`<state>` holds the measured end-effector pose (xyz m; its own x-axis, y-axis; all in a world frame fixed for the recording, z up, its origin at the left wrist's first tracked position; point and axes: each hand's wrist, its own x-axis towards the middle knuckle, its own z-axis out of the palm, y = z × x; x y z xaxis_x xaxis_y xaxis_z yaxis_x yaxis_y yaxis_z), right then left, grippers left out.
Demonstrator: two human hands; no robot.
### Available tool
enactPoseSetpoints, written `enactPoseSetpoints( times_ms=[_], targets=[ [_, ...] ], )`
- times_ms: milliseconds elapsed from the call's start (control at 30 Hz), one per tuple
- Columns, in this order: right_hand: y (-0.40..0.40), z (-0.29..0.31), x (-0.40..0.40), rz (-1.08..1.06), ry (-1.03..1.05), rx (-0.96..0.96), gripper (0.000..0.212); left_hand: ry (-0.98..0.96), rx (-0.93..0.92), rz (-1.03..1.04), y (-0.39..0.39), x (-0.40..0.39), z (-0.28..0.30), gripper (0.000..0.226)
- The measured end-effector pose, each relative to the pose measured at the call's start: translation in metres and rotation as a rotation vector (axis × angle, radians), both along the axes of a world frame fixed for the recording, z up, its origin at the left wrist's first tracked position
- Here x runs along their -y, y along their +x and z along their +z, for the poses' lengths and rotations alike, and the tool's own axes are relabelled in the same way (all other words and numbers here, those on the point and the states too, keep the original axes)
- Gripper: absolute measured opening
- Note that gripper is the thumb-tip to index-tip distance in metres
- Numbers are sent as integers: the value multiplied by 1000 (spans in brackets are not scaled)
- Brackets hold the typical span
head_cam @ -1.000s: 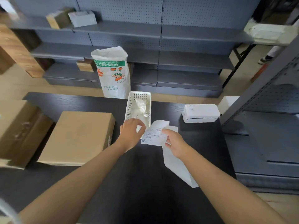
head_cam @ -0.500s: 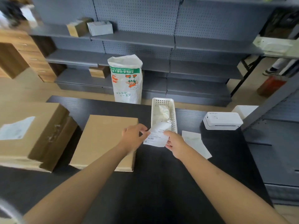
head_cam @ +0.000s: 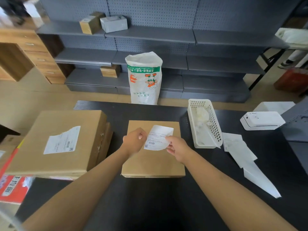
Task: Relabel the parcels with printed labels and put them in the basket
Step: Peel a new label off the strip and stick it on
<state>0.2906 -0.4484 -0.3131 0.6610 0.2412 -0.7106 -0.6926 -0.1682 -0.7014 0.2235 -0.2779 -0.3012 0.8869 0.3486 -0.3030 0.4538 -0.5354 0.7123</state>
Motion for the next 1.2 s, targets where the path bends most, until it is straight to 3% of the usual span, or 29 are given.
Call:
enactPoseSetpoints(
  times_ms=[233,367,533,667,767,1033,1200],
  targets=[
    [10,-10,-7,137,-49,-2,10,-66,14,126,-1,-8,-17,5],
    [11,-18,-8,240,-160,91,18,-79,11,143,-2,-11,-28,10],
    [7,-28,-16,437,-576,497,19,56,-46,28,1,-11,-40,15],
    [6,-36,-21,408,-641,614,7,198,-32,-83,1,-12,-44,8],
    [6,-39,-22,379,-630,640,17,326,15,-174,4,-14,-49,4],
    [4,-47,-23,436,-718,719,26,629,19,-373,6,-13,-59,29],
    [3,-39,-18,603,-1048,1095,41,792,24,-465,2,-15,-59,37]
  ],
)
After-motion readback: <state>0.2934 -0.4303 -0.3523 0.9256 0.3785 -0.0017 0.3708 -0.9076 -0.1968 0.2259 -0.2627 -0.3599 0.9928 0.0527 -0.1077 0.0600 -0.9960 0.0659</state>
